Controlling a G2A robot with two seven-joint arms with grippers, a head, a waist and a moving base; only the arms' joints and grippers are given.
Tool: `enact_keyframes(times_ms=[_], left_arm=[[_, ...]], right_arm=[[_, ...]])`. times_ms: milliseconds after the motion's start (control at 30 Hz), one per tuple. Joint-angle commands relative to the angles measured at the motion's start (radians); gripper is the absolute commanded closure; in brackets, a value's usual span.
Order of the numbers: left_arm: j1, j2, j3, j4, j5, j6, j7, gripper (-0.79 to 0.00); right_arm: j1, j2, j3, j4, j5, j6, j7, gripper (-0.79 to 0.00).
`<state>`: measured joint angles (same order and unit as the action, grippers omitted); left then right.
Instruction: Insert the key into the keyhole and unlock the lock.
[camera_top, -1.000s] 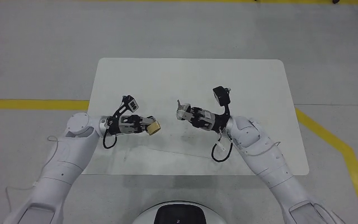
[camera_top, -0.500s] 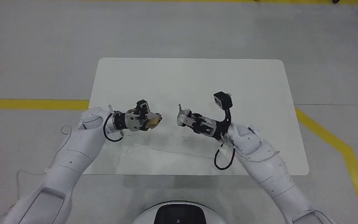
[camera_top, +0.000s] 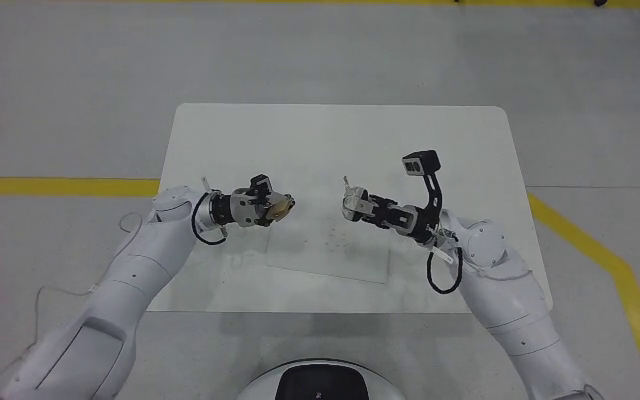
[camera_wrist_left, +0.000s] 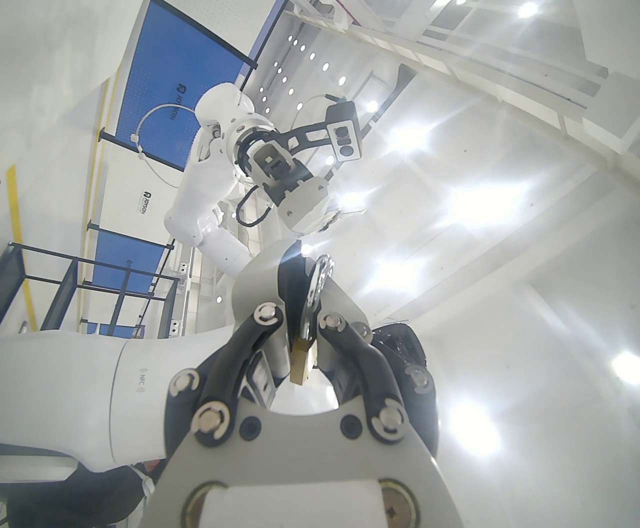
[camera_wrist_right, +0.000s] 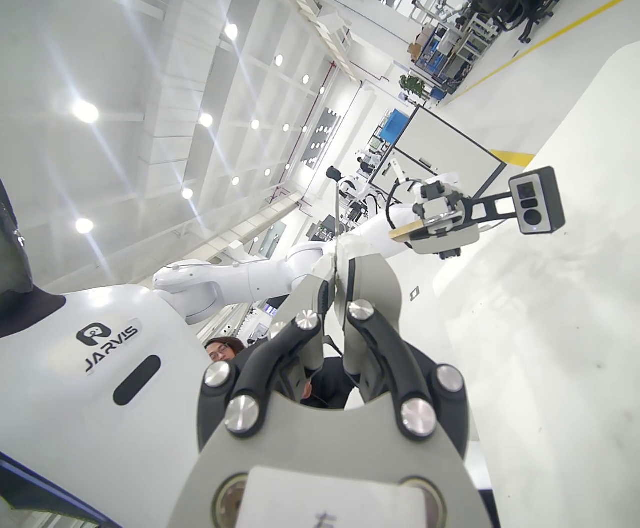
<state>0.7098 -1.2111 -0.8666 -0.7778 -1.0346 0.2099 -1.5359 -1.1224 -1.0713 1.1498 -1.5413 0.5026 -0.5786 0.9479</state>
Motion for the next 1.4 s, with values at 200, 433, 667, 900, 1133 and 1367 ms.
enact_keyframes(times_ms=[200,433,667,900,1133,1367], left_arm=[[0.000,0.000,0.000,0.000,0.000,0.000,0.000,0.000],[0.020,0.000,-0.003,-0.052,0.018,-0.017,0.061,0.000],[0.059,0.010,0.020,-0.185,0.179,0.034,0.260,0.000],[0.085,0.019,0.006,-0.273,0.231,0.114,0.375,0.000],[0.131,0.035,-0.025,-0.365,0.270,0.140,0.433,0.000],[0.187,0.058,-0.076,-0.481,0.354,0.091,0.513,0.000]], right_arm=[[0.001,0.000,-0.001,0.000,-0.001,0.000,0.000,0.000],[-0.025,0.010,0.049,-0.055,0.124,0.192,0.003,0.000],[-0.154,0.055,0.235,-0.170,0.245,0.554,0.137,0.000],[-0.170,0.068,0.201,-0.232,0.133,0.782,0.138,0.000],[-0.122,0.055,0.086,-0.228,0.091,0.875,0.063,0.000],[-0.105,0.052,0.018,-0.235,-0.013,0.919,0.030,0.000]])
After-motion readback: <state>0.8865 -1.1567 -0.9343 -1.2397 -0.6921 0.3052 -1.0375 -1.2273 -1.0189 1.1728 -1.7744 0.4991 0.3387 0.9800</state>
